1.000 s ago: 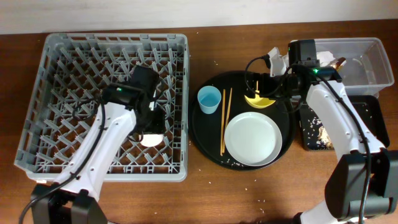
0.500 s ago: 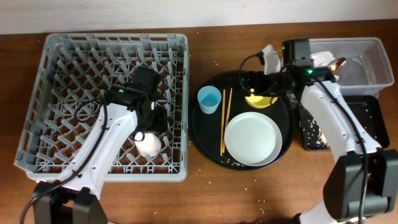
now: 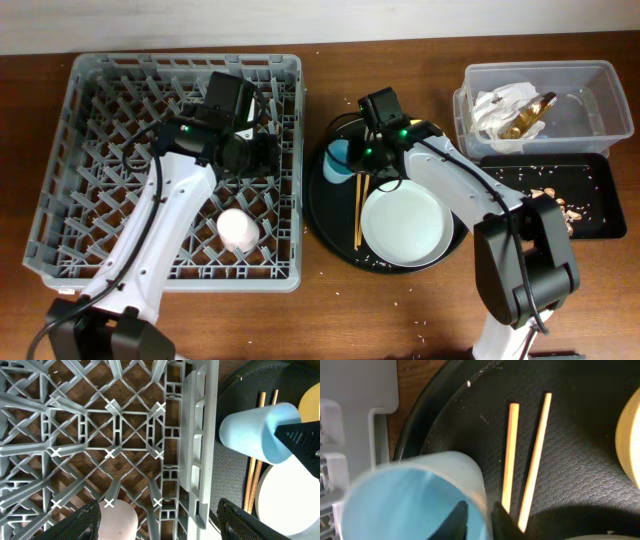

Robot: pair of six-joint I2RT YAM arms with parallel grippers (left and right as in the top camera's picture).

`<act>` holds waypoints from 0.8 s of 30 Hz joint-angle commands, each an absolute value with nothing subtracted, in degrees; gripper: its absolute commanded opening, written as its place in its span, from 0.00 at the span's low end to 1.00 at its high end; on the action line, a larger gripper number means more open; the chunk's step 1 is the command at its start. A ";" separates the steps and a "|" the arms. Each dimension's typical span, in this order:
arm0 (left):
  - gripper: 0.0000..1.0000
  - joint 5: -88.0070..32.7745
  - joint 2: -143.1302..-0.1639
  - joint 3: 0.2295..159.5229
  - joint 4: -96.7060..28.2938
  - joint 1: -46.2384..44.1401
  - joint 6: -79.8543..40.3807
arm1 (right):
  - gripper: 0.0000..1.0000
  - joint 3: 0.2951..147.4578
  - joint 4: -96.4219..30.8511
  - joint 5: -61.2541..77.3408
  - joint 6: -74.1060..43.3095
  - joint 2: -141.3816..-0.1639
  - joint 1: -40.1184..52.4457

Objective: Sort waste into correct bins and load items into the dishwasher rack
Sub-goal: 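Grasp the blue cup with the right gripper and lift it, then hand the blue cup from the right gripper to the left gripper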

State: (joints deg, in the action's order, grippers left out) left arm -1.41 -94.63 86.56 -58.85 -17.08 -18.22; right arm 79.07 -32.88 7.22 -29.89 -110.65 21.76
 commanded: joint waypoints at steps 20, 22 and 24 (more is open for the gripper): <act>0.99 -90.19 -106.04 87.09 -56.82 5.76 6.98 | 0.04 79.40 1.41 61.71 -30.57 -99.79 18.79; 0.99 -90.17 -106.39 87.09 -56.82 5.63 6.98 | 0.04 79.40 1.67 59.27 -31.22 -100.49 19.94; 0.99 -90.17 -106.39 87.09 -56.80 5.69 6.98 | 0.04 79.40 2.02 57.98 -32.05 -102.19 21.02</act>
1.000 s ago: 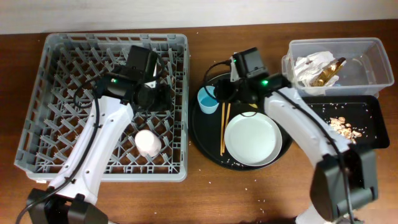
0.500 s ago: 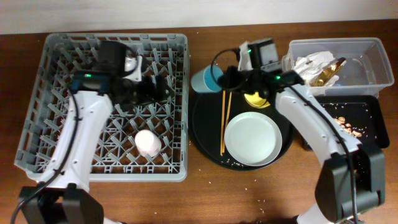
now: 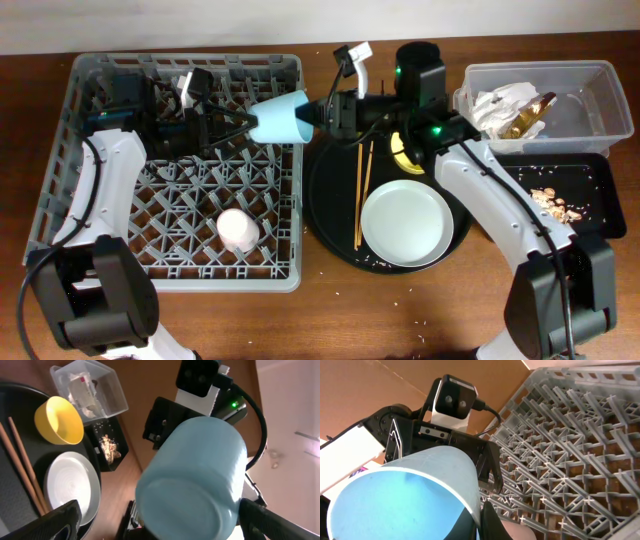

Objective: Sort waste into correct bins and load items into the dishwasher rack
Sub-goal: 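Hand the blue cup from the right gripper to the left gripper, then place the blue cup upside down in the dish rack with the left gripper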

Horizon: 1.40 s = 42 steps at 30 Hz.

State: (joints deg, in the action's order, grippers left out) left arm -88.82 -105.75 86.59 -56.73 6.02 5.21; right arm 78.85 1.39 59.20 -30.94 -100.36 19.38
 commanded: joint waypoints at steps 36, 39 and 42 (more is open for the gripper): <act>0.55 -2.96 -99.42 88.42 -58.61 -7.25 -3.51 | 0.98 79.83 -19.86 36.56 -17.72 -99.00 13.63; 0.55 8.84 -101.75 88.42 -58.52 -13.61 -3.51 | 0.98 79.83 -20.88 36.56 -17.26 -98.70 13.61; 0.55 16.12 -104.92 88.42 -58.57 -15.64 -6.15 | 0.98 79.83 -22.20 36.58 -16.67 -98.70 13.47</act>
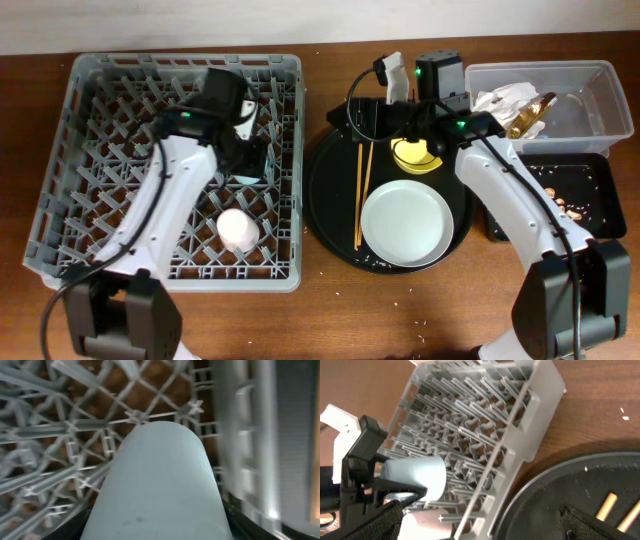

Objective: Sort waste into correct bins and load items into the dishwasher rack
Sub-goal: 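Place the blue cup upside down in the dish rack with the left gripper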

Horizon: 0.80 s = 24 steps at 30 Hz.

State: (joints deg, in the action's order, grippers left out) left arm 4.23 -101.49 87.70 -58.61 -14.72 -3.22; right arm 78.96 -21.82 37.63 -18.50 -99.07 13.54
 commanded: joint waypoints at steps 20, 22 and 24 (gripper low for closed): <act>0.84 -7.33 -106.41 100.55 -52.62 -19.97 -10.39 | 0.96 79.83 -36.27 26.46 -15.94 -81.49 0.05; 0.85 -7.31 -108.64 100.55 -47.24 -22.31 -13.37 | 0.96 79.83 -41.89 18.13 -18.81 -75.55 -3.03; 0.87 -10.92 -114.72 100.57 -37.17 -25.91 -15.33 | 0.99 79.83 -48.45 10.41 -23.51 -67.57 -7.40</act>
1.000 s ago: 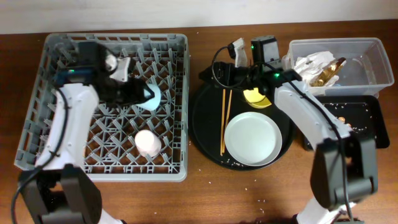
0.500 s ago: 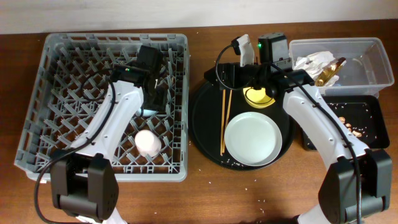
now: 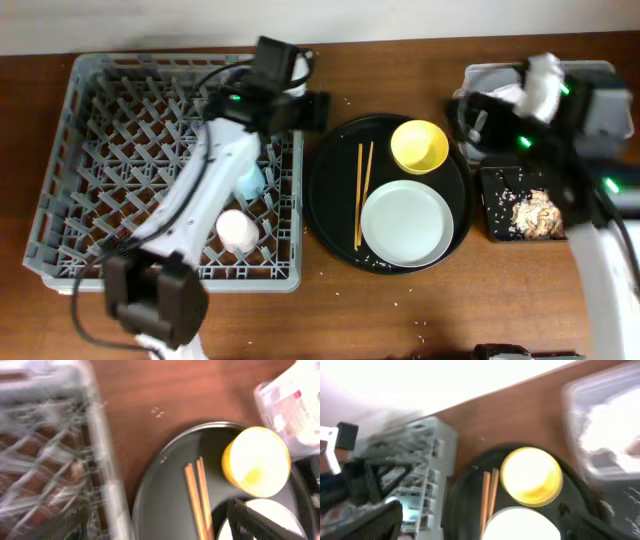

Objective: Sort waste into correct bins and load items into the dishwasher rack
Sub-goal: 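Place the blue cup upside down in the dish rack with the left gripper, then grasp the yellow bowl on the black tray with the left gripper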

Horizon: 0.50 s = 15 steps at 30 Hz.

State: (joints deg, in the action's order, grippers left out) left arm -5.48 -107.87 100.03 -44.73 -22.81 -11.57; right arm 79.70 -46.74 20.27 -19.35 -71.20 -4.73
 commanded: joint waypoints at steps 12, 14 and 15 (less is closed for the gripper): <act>0.77 -8.54 -131.26 106.34 -26.06 -37.78 -17.32 | 0.99 79.81 -60.36 7.90 -23.42 -66.50 -10.13; 0.67 -8.54 -131.83 106.34 -24.32 -37.76 -17.32 | 0.99 79.81 -60.77 7.90 -23.42 -68.66 -10.13; 0.65 -8.49 -132.11 106.34 -23.53 -37.76 -17.32 | 0.99 79.81 -60.75 7.90 -23.42 -69.28 -10.13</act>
State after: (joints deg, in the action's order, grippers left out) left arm -9.43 -130.43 105.34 -25.26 -37.41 -17.28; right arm 79.70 -60.55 8.84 -22.96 -67.83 -9.85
